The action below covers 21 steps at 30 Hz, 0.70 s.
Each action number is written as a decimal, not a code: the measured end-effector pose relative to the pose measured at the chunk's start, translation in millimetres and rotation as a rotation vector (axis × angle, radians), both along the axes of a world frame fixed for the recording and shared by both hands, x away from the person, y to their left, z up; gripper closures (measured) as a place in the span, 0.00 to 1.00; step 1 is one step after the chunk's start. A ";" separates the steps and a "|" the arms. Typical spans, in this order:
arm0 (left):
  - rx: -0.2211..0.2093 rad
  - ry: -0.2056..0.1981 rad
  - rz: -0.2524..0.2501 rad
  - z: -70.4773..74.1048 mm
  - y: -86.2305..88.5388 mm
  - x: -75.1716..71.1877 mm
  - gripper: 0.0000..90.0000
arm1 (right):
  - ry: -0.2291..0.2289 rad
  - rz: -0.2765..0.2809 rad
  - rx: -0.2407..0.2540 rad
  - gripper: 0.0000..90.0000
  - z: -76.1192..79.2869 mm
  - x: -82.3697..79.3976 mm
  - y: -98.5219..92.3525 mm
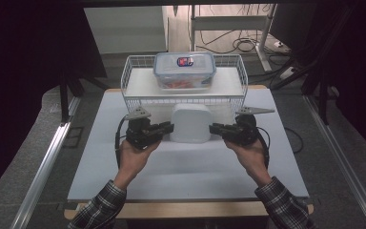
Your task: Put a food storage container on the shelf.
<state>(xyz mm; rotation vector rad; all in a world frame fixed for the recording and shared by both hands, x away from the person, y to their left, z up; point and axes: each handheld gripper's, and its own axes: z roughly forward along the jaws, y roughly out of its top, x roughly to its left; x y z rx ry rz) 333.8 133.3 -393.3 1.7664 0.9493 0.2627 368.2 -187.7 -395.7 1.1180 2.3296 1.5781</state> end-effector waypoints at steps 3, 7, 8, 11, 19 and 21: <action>-0.004 -0.011 0.001 8.4 0.5 3.0 0.88 | -0.021 -0.001 -0.002 0.87 11.0 3.1 1.1; -0.019 -0.019 0.000 19.9 2.1 9.7 0.88 | -0.047 -0.009 -0.007 0.87 25.3 6.4 2.4; -0.023 -0.024 -0.001 24.0 2.6 11.6 0.88 | -0.054 -0.011 -0.005 0.87 29.2 7.4 2.9; -0.027 -0.038 0.003 34.5 3.0 15.1 0.88 | -0.069 -0.016 -0.004 0.87 40.8 10.8 3.9; -0.036 -0.065 0.012 62.0 7.2 23.8 0.88 | -0.107 -0.021 0.005 0.87 70.3 20.2 8.2; -0.034 -0.073 0.012 73.7 9.8 28.3 0.88 | -0.114 -0.022 0.015 0.87 81.3 25.3 10.4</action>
